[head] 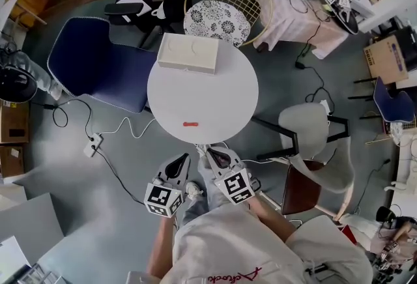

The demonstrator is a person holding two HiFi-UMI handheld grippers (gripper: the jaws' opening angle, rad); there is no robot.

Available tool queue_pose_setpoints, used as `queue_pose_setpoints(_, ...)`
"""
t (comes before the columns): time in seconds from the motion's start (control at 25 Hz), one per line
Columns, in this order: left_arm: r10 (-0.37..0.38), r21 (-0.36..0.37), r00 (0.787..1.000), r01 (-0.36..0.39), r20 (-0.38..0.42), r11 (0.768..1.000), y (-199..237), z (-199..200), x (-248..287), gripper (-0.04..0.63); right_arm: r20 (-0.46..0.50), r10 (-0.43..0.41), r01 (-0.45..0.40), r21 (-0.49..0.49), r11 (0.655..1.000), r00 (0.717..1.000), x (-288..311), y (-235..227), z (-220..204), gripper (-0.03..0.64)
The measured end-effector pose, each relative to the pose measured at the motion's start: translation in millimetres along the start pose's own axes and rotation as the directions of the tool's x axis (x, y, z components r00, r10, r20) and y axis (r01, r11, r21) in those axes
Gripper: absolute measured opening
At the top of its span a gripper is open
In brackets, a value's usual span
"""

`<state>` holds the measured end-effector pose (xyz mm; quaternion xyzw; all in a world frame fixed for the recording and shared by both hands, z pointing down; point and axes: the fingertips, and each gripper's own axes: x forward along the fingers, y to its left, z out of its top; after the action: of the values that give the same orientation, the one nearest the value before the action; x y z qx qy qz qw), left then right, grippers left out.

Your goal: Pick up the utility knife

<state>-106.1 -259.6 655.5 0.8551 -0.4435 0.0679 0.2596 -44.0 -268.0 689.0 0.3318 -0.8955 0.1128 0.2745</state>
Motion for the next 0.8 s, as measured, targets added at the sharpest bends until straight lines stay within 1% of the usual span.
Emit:
queue_pose_setpoints(0.08, 0.003, -0.007, 1.000, -0.003, -0.002, 1.000, 2.3, -1.2, -0.5, 0.012, -0.034, -0.005, 0.001, -0.129, 0.992, 0.999, 5.4, -0.7, -2.4, 0.017)
queue_pose_setpoints(0.16, 0.006, -0.013, 1.000, -0.006, -0.003, 1.000, 4.2, -2.5, -1.5, 0.012, -0.065, -0.002, -0.017, -0.284, 0.959, 0.998, 11.0, 2.6, -6.1, 0.017)
queue_pose_setpoints(0.24, 0.011, -0.016, 1.000, -0.011, -0.002, 1.000, 6.3, -2.8, -2.7, 0.012, -0.099, 0.001, -0.044, -0.430, 0.902, 0.995, 15.9, 6.9, -10.3, 0.017)
queue_pose_setpoints(0.32, 0.016, -0.019, 1.000, -0.016, 0.000, 1.000, 9.6, -2.1, -3.0, 0.012, -0.135, 0.005, -0.080, -0.559, 0.825, 0.991, 22.3, 11.0, -17.8, 0.017)
queue_pose_setpoints(0.36, 0.018, -0.020, 1.000, -0.018, 0.001, 1.000, 11.4, -1.8, -2.7, 0.012, -0.151, 0.009, -0.100, -0.608, 0.787, 0.988, 26.1, 12.8, -22.8, 0.017)
queue_pose_setpoints(0.4, 0.019, -0.022, 1.000, -0.019, 0.002, 1.000, 12.8, -1.6, -2.3, 0.012, -0.167, 0.014, -0.120, -0.641, 0.758, 0.986, 29.2, 14.1, -27.1, 0.017)
queue_pose_setpoints(0.44, 0.021, -0.024, 1.000, -0.021, 0.004, 1.000, 13.9, -1.6, -2.0, 0.012, -0.182, 0.019, -0.136, -0.658, 0.741, 0.983, 31.4, 14.8, -30.0, 0.017)
queue_pose_setpoints(0.48, 0.023, -0.026, 1.000, -0.022, 0.005, 0.999, 14.7, -1.8, -1.8, 0.012, -0.194, 0.023, -0.148, -0.662, 0.735, 0.981, 32.7, 14.9, -31.5, 0.017)
queue_pose_setpoints(0.52, 0.024, -0.028, 1.000, -0.023, 0.006, 0.999, 15.1, -2.1, -1.7, 0.012, -0.203, 0.028, -0.157, -0.657, 0.737, 0.979, 33.6, 14.6, -32.4, 0.017)
queue_pose_setpoints(0.56, 0.024, -0.031, 1.000, -0.024, 0.006, 0.999, 15.2, -2.5, -1.6, 0.012, -0.210, 0.037, -0.167, -0.643, 0.747, 0.977, 34.9, 14.5, -34.2, 0.017)
queue_pose_setpoints(0.6, 0.025, -0.035, 1.000, -0.025, 0.005, 0.999, 15.2, -2.9, -1.5, 0.012, -0.219, 0.055, -0.182, -0.619, 0.764, 0.974, 36.3, 14.8, -36.7, 0.018)
queue_pose_setpoints(0.68, 0.025, -0.040, 1.000, -0.025, 0.004, 0.999, 15.0, -3.9, -1.1, 0.012, -0.251, 0.113, -0.235, -0.537, 0.810, 0.961, 39.2, 17.3, -41.7, 0.020)
queue_pose_setpoints(0.72, 0.025, -0.043, 1.000, -0.024, 0.004, 0.999, 14.7, -4.3, -0.8, 0.012, -0.269, 0.141, -0.262, -0.496, 0.828, 0.953, 40.4, 18.6, -44.2, 0.049)
queue_pose_setpoints(0.76, 0.024, -0.045, 1.000, -0.024, 0.005, 0.999, 14.3, -4.6, -0.5, 0.012, -0.286, 0.159, -0.283, -0.468, 0.837, 0.945, 41.4, 19.0, -46.9, 0.144)
queue_pose_setpoints(0.8, 0.024, -0.047, 1.000, -0.024, 0.006, 0.999, 14.2, -4.7, -0.4, 0.012, -0.302, 0.166, -0.296, -0.459, 0.838, 0.939, 42.4, 18.6, -49.5, 0.150)
